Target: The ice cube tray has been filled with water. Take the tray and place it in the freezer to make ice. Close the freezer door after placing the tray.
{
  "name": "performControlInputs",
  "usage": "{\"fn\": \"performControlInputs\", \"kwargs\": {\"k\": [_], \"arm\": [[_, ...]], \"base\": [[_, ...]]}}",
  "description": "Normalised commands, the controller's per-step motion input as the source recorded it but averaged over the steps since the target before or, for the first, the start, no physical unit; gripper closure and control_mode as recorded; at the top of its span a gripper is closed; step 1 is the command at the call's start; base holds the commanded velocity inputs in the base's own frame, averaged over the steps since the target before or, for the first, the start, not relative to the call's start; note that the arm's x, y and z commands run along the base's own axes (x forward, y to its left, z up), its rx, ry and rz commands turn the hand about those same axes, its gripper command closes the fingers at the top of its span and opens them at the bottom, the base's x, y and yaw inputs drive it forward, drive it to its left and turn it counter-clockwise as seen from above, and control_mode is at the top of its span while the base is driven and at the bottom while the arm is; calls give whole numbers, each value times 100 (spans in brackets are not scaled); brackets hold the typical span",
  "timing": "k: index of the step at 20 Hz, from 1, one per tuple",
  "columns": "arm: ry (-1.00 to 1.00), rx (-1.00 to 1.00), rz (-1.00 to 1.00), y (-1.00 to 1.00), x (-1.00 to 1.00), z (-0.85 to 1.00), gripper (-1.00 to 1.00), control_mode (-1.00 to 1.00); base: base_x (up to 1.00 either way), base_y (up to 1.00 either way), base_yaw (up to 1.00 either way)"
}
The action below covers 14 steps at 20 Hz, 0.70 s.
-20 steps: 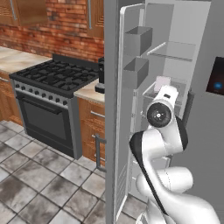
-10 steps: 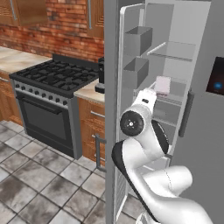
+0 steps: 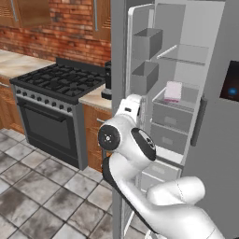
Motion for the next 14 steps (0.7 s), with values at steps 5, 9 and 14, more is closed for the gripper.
{"fn": "performControlInputs", "kwargs": {"k": [5, 9, 14], "arm": [[0, -10, 0, 59, 35, 0, -100, -100], [0, -9, 0, 48, 41, 0, -100, -100], [1, -2, -8, 11, 49, 0, -100, -100]], "base": [[0, 0, 0], [0, 0, 0], [0, 0, 0]]}}
